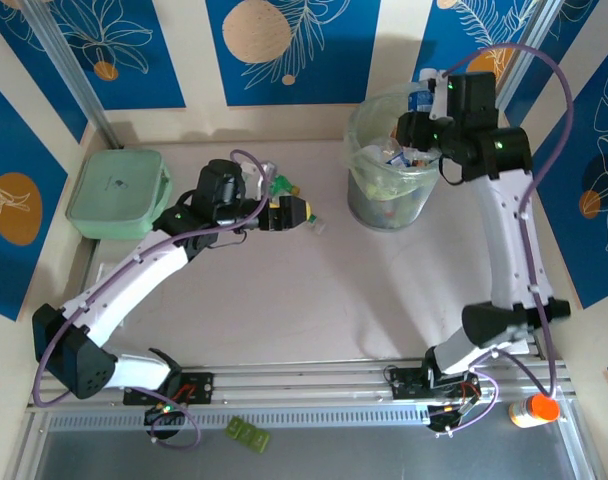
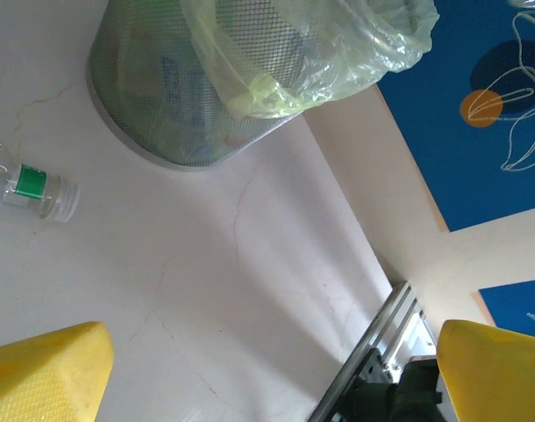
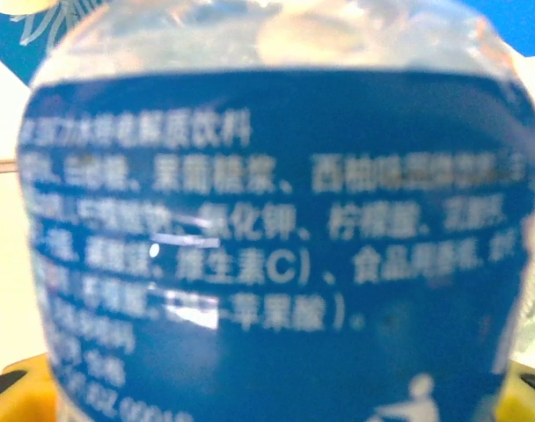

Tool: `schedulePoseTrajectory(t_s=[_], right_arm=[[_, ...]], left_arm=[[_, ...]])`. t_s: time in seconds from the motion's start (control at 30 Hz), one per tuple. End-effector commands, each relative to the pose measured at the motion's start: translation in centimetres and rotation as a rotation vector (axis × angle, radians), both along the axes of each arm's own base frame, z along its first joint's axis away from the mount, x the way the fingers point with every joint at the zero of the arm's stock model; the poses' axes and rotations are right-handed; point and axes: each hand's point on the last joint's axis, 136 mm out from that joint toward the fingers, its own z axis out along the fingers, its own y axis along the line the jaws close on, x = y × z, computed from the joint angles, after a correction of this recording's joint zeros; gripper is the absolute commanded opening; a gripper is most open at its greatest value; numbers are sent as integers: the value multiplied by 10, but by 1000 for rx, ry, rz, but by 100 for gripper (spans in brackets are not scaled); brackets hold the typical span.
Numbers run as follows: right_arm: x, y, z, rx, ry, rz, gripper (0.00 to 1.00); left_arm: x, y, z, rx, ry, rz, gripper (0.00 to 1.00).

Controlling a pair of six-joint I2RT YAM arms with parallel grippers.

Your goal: Put the plastic bottles in the bin

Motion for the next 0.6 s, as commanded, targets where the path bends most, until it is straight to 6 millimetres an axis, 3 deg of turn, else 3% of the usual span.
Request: schedulePoseTrajectory(t_s=[0.0, 0.13, 0.27, 0.4, 0.57], right_arm=[[21, -14, -5, -96, 7, -42, 40], [52, -31, -30, -206, 48, -112, 42], [74, -36, -63, -225, 116, -128, 43], [80, -31, -88, -247, 167, -107, 45], [80, -31, -106, -254, 211, -100, 60]], left_arm=[[-1, -1, 11, -54, -10, -17, 94], [0, 0, 11, -71, 1, -16, 94], [4, 3, 12, -100, 13, -8, 94], [6, 5, 12, -103, 17, 1, 94], [7, 4, 12, -114, 23, -4, 94]])
